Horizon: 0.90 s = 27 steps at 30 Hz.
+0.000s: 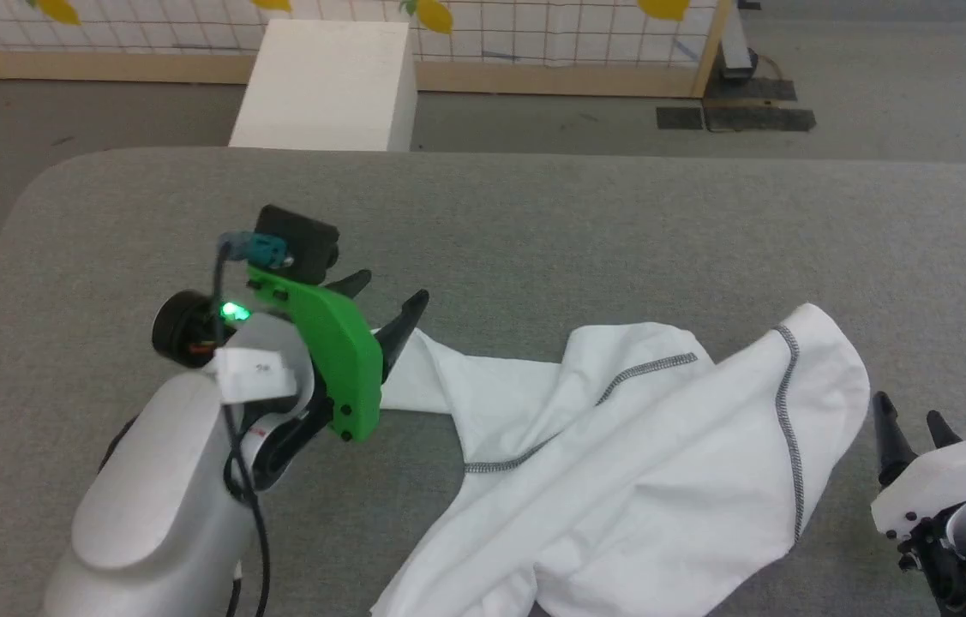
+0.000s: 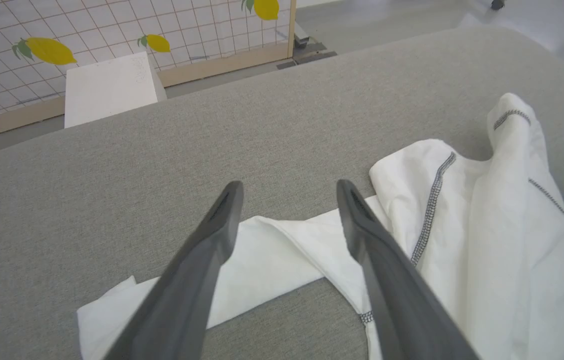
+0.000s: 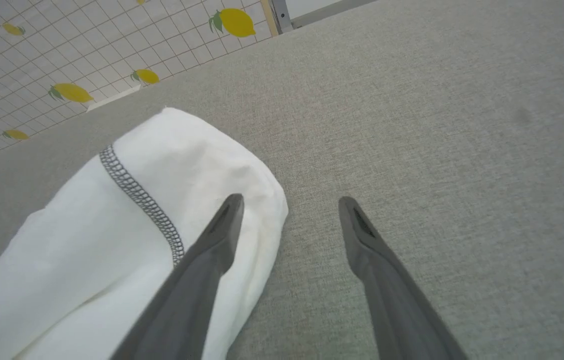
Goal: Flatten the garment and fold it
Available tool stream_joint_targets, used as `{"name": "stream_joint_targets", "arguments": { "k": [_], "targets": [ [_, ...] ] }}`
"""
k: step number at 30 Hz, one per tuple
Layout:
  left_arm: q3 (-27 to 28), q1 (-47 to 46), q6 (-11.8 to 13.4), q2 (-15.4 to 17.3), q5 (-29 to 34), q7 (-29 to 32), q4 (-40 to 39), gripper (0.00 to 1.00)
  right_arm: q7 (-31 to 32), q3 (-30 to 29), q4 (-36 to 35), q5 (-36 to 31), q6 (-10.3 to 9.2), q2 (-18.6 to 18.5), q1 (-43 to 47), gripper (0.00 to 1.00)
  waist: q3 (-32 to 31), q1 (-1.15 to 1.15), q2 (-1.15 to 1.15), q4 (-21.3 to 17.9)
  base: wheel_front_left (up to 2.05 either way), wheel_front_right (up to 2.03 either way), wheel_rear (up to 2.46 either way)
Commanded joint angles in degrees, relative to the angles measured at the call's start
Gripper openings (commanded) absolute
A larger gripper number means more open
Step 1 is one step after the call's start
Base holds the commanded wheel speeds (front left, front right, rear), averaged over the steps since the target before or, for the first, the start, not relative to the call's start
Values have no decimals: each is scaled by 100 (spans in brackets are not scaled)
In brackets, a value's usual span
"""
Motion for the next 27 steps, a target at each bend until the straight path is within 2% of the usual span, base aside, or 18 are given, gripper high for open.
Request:
{"name": "stream_joint_targets", "arguments": {
  "k": [1,4,8,14,15,16,17,19,22,27],
  "targets": [
    [-180,-269,-85,-26,160,16,275,100,-52,17,-11,43,-9,-4,-115,100,365,0,0,-422,0,0,0],
    [-672,-800,-221,-78,442,104,988,100,-105,43,36,100,-9,-4,-162,100,562,0,0,-684,0,0,0],
    [-1128,-1178,-274,-29,681,345,1876,100,-197,52,112,159,-9,-4,-172,100,719,0,0,-958,0,0,0],
    [-1367,-1206,-244,-46,669,1028,2866,100,-314,9,197,166,-9,-4,-171,100,796,0,0,-1113,0,0,0],
    [-1390,-1153,-254,-80,558,1185,2959,75,-328,-3,209,165,-9,-4,-174,100,793,0,0,-1110,0,0,0],
    [-1390,-1107,-260,-109,451,1300,3019,45,-337,-15,217,159,-9,-4,-174,100,786,0,0,-1101,0,0,0],
    [-1427,-1066,-270,-117,365,1428,3061,0,-347,-27,229,152,-9,-4,-180,100,777,0,0,-1080,0,0,0],
    [-1415,-1000,-282,-144,180,1506,3077,0,-367,-26,257,144,-9,-4,-193,100,747,0,0,-1025,0,0,0],
    [-1296,-974,-247,-140,76,1256,3053,0,-388,14,299,142,-9,-4,-202,100,677,0,0,-912,0,0,0],
    [-555,-1022,209,-213,-251,254,2938,0,-409,13,352,113,-9,-4,-197,100,497,0,0,-662,0,0,0]
  ]
}}
